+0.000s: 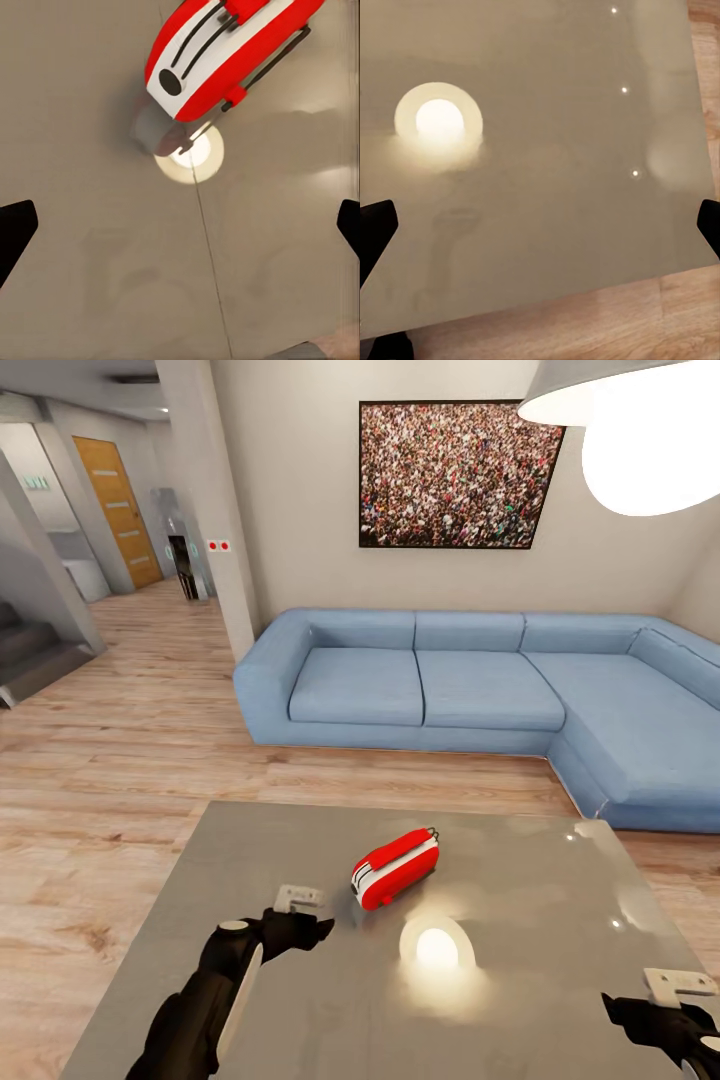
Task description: Turn on the radio receiver that's on the table in the living room.
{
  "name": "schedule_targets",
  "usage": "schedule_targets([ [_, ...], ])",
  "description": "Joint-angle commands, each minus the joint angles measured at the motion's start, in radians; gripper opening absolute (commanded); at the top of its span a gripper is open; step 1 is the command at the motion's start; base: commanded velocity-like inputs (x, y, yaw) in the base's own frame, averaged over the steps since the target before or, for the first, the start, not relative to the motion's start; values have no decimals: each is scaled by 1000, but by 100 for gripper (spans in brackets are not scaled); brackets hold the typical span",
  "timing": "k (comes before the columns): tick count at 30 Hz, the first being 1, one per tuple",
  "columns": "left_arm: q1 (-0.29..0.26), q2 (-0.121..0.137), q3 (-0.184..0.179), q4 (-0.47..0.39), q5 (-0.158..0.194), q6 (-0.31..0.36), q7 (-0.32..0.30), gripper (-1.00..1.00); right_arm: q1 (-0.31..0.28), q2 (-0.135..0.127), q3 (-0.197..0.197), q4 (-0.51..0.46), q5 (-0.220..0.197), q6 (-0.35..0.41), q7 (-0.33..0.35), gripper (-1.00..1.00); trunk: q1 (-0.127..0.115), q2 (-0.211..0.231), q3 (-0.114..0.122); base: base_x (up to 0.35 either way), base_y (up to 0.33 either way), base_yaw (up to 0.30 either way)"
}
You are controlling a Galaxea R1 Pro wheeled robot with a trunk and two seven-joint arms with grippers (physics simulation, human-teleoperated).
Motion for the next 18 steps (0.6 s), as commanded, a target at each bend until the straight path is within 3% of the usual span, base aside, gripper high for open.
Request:
schedule_targets([
  [1,0,-1,-5,0,-1,-4,-1,100,0,0,0,0,0,0,0,100,0,0,0,0,0,0],
  [18,0,-19,-30,-1,0,-9,3,100,0,1,-1,0,-11,-1,1,100,0,0,0,0,0,0],
])
